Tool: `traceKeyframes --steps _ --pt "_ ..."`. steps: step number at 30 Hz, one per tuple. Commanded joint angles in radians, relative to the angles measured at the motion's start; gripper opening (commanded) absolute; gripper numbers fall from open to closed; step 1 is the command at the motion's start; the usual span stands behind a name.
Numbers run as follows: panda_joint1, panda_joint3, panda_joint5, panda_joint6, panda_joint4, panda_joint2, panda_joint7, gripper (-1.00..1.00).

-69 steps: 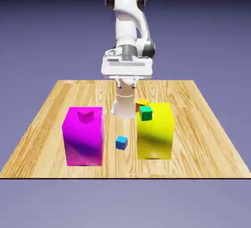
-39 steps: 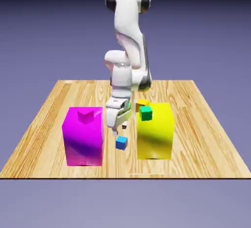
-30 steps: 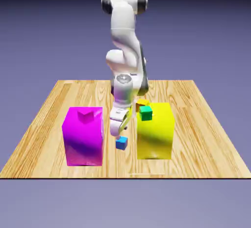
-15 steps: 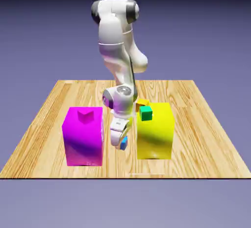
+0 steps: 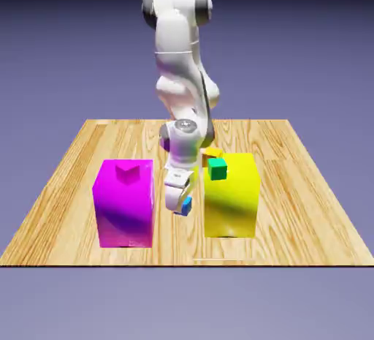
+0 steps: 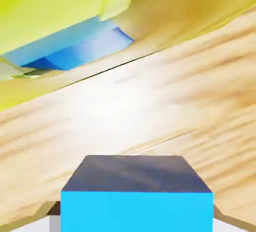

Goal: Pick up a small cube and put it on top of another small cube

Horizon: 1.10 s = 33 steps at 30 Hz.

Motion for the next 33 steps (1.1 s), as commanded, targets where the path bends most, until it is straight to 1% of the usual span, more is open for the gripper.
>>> traceKeyframes --steps 1,6,8,17,30,33 --pt "-0.018 0.028 0.044 -0.008 -0.007 -0.017 -0.033 -1.0" --pt "-0.109 0.172 0.261 -0.052 -0.039 -0.104 -0.197 -1.0" --pt "-0.115 0.181 0.274 -0.055 -0.041 -0.109 -0.206 -1.0" --pt "0.205 -0.116 0.129 -0.323 0.201 -0.169 -0.078 -1.0" --pt "0.5 -0.574 0.159 -0.784 0.532 -0.257 0.481 -1.0" --pt "0.511 -0.638 0.203 -0.853 0.571 -0.267 0.611 -1.0"
